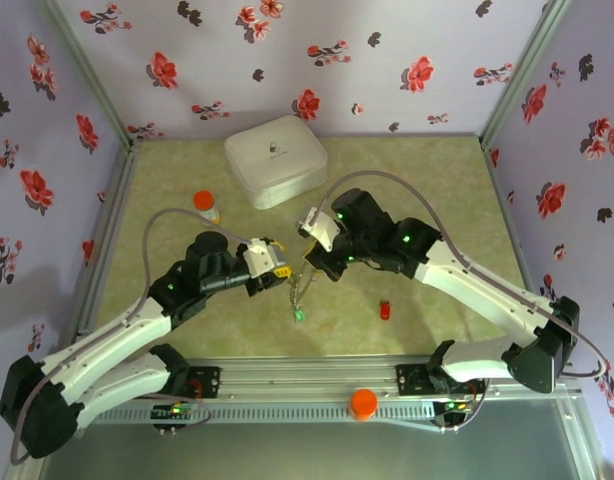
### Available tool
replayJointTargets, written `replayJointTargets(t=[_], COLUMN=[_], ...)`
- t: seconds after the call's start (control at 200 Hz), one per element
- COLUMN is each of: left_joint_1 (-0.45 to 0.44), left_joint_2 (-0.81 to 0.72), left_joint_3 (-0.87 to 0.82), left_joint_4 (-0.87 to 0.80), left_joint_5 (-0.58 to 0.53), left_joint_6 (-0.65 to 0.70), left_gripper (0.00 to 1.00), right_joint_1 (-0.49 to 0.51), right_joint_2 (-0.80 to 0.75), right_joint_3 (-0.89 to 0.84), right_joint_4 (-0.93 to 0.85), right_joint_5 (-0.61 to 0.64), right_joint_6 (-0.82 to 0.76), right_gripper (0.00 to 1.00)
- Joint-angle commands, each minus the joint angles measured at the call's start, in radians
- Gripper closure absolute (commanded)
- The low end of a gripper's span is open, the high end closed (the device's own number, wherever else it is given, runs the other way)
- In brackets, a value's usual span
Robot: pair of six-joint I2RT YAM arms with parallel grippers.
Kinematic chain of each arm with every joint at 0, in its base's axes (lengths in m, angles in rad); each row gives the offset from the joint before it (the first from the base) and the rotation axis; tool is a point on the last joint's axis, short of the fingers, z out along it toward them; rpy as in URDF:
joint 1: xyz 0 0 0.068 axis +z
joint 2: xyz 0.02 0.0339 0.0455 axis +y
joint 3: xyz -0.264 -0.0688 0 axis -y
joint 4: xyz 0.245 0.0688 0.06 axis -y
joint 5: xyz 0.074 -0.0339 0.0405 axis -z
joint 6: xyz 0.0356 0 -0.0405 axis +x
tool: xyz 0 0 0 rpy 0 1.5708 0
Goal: Put the keys on the keyring
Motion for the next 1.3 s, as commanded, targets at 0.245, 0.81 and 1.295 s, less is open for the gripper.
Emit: replayJointTargets(t=[0.245, 0.81, 1.295], left_joint_1=[0.021, 0.023, 0.027], left_joint_2=[0.032, 0.004, -0.017], left_joint_3=[-0.011, -0.057, -0.051], left_joint_4=[0.06, 0.117, 0.054], left_joint_5=[0.188, 0.247, 0.204], left_joint_6=[-0.049, -0.078, -0.056], left_gripper=[0.68, 0.77, 0.75], right_joint_1=[0.049, 0.094, 0.098], right_joint_2=[0.021, 0.04, 0.031], right_joint_3=[0.0, 0.002, -0.008], right_joint_4=[-0.006, 0.005, 0.009], right_joint_5=[-0.046, 0.041, 0.024], right_joint_6=[-0.149, -0.168, -0.169], right_gripper=[1.0, 1.0, 1.0])
